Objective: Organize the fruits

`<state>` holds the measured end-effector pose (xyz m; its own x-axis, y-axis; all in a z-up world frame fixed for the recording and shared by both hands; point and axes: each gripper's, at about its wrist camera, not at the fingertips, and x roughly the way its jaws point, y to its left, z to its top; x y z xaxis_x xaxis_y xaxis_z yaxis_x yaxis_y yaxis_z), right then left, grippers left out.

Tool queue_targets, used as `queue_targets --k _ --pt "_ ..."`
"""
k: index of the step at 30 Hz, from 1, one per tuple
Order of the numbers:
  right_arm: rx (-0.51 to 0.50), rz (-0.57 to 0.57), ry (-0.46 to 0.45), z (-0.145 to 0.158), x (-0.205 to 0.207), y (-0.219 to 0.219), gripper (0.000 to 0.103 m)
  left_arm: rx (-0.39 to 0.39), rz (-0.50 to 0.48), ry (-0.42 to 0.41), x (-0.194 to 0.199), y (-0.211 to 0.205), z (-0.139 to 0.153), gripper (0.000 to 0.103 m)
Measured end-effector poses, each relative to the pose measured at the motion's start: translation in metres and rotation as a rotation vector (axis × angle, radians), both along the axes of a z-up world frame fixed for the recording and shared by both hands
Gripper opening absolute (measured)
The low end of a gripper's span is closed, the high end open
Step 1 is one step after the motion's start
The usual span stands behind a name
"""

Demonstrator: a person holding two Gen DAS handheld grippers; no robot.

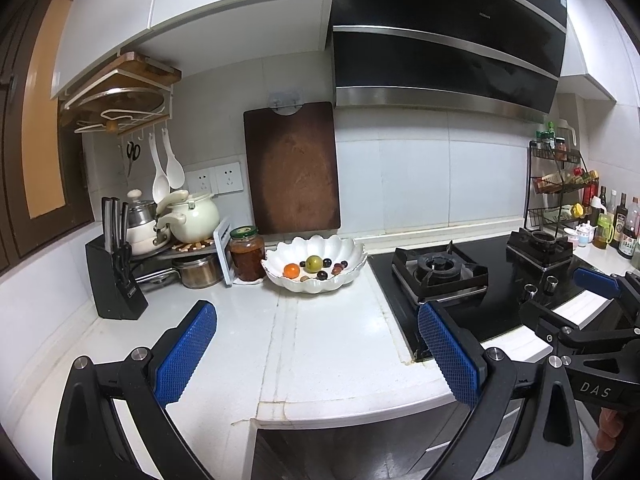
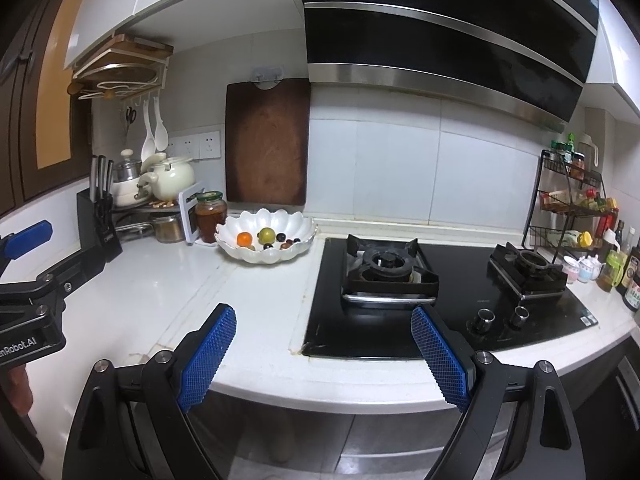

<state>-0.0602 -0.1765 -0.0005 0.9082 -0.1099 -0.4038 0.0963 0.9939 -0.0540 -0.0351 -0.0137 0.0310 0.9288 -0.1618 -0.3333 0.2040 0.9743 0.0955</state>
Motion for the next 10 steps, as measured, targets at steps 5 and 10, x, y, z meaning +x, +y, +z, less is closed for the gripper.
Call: queue_targets --k 5,10 --pt "0.001 0.002 -0.001 0.0002 -0.0002 0.0003 0.090 -0.005 0.000 0.011 -0.0002 0.0005 -0.0006 0.103" --pt "0.002 0.005 0.003 0.0012 0.0003 0.0007 0.090 -0.010 0.004 0.012 0.0006 0.0001 -0.0004 0.103"
